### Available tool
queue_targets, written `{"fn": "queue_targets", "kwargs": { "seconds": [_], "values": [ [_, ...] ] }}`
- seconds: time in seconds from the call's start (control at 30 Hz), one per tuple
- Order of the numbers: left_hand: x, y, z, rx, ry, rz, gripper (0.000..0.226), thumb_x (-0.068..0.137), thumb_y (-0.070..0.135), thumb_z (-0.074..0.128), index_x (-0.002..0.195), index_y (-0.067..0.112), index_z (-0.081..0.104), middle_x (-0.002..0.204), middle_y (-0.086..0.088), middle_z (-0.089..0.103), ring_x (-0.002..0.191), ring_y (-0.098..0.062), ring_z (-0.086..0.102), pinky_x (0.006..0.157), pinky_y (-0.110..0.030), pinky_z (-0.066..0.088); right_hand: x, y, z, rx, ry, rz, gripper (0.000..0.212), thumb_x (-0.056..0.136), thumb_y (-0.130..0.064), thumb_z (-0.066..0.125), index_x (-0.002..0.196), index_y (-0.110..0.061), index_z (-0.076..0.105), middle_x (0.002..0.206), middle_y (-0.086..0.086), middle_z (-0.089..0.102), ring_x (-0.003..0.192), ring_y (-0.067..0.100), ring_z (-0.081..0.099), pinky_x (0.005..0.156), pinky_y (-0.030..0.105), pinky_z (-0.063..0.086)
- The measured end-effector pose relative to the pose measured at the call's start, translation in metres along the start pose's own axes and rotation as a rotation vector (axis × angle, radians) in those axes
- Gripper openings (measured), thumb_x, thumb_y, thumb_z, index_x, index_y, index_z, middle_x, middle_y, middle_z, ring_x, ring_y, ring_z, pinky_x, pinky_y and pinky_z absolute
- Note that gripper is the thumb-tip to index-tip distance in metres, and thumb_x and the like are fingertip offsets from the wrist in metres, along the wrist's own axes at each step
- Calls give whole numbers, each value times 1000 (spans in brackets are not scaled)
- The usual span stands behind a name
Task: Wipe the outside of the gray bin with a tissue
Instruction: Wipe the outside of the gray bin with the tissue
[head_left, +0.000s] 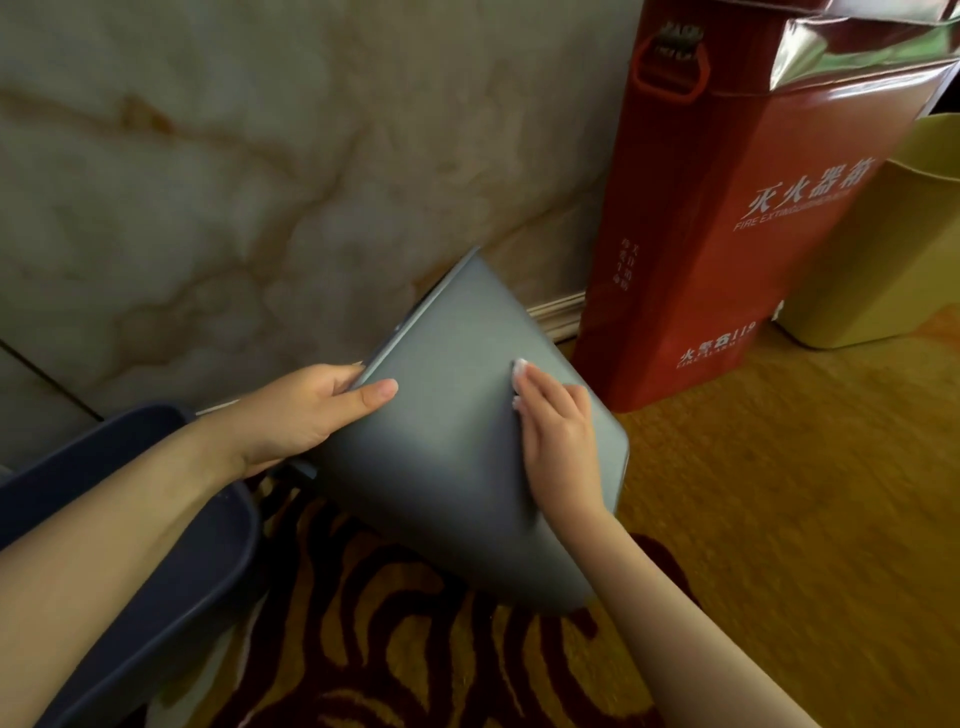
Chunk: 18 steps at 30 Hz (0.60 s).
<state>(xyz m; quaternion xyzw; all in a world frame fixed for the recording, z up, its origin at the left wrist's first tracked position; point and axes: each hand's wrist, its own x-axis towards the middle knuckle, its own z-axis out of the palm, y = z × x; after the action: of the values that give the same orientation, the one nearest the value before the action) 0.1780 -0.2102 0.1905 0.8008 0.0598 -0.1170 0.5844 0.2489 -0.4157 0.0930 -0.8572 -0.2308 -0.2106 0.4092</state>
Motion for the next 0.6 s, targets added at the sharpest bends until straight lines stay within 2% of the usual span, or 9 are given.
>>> {"fn": "queue_targets", "kwargs": {
  "seconds": [0.07,0.13,0.2,0.27,0.33,0.4,0.5,0.53,0.6],
  "values": [
    [-1,0,0,13,-5,10,34,77,38,52,105,23,64,100,9,75,92,-5,69,69,-9,51,-3,-3,1,-9,37,25,31,86,4,59,117,5,61,121,17,62,92,35,54,90,39,48],
    [0,0,0,25,-24,18,30,79,37,51,103,23,64,91,13,76,84,-1,70,62,-7,50,-7,-19,12,-6,19,-134,31,88,-1,57,119,4,59,123,16,61,93,29,51,91,29,43],
    [0,-1,0,20,-23,13,23,84,32,49,100,24,64,82,15,76,75,2,70,52,-5,48,-9,-28,20,4,-24,-272,32,92,-9,51,122,3,57,127,14,58,96,23,46,93,26,39],
    [-1,-2,-1,4,-12,8,19,89,26,46,98,25,63,75,18,75,67,4,69,46,-4,46,-7,-16,17,5,-19,-264,31,91,-7,54,121,2,58,126,14,59,93,24,50,91,26,41],
    [-3,-2,-1,7,-19,10,19,89,29,47,100,25,62,73,19,75,64,6,68,45,-4,45,-11,10,9,-47,29,-94,31,87,-1,59,119,1,60,123,14,61,93,30,54,90,32,44],
    [-3,-1,-2,-2,-42,20,33,78,42,55,104,24,62,84,15,76,75,2,70,53,-5,48,-22,36,3,-105,72,126,30,89,-2,57,120,0,60,122,13,62,100,29,52,93,37,46],
    [0,1,-2,-9,-50,27,66,54,67,71,103,23,68,100,5,76,91,-7,70,67,-11,52,-48,58,-1,-82,86,363,31,94,-10,50,125,-5,57,123,7,61,103,12,39,92,22,34],
    [2,1,-1,-1,-44,29,68,51,69,72,102,23,69,102,3,75,92,-9,70,69,-12,53,-56,63,-2,-80,91,411,32,94,-11,50,125,-6,57,122,7,61,103,11,39,91,21,31],
    [5,3,0,6,-36,35,55,60,64,68,97,24,70,97,3,76,84,-7,72,60,-11,52,-70,73,-8,-62,93,512,31,95,-12,50,124,-7,57,121,7,61,108,17,43,91,22,31]
  ]
}}
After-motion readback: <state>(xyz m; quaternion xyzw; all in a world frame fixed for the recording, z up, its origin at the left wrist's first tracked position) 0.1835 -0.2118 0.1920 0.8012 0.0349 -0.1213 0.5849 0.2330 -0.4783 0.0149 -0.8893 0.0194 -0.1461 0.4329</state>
